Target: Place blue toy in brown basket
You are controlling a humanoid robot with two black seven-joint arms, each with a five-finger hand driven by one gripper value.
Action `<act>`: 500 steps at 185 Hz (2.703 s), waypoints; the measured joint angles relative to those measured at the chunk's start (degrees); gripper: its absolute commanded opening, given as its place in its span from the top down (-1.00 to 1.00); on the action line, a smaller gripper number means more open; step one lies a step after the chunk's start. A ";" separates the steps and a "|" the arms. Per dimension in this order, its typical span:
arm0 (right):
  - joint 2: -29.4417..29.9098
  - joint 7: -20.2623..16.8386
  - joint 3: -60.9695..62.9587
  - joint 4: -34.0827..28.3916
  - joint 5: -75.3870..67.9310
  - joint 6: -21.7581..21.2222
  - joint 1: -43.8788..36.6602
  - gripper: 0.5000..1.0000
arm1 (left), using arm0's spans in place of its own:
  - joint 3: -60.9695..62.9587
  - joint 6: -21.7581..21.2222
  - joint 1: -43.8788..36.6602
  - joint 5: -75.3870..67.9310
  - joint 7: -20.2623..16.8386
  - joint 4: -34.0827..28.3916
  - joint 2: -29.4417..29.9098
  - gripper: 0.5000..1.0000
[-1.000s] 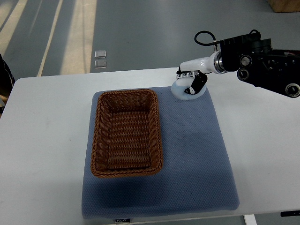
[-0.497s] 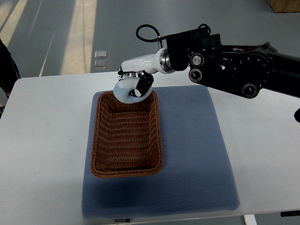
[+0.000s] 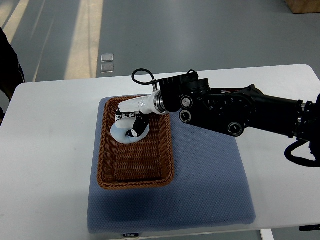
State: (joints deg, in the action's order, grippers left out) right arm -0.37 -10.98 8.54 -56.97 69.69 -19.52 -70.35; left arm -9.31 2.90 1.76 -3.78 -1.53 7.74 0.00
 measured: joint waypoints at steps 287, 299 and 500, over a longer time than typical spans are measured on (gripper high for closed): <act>-6.08 8.45 48.32 5.26 -18.10 12.05 22.90 -0.63 | 0.00 0.00 0.01 0.00 0.00 0.00 0.00 -1.00; -4.99 9.41 50.44 6.02 -21.78 13.78 25.02 -0.63 | 0.00 0.00 0.01 0.00 0.00 0.00 0.00 -1.00; -3.23 22.29 54.11 20.32 -47.38 23.40 30.91 -0.64 | 0.00 0.00 0.00 0.00 -0.01 0.00 0.00 -1.00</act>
State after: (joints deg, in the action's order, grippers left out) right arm -3.60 11.31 62.65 -36.65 22.31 3.88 -39.43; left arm -9.32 2.90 1.76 -3.78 -1.54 7.74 0.00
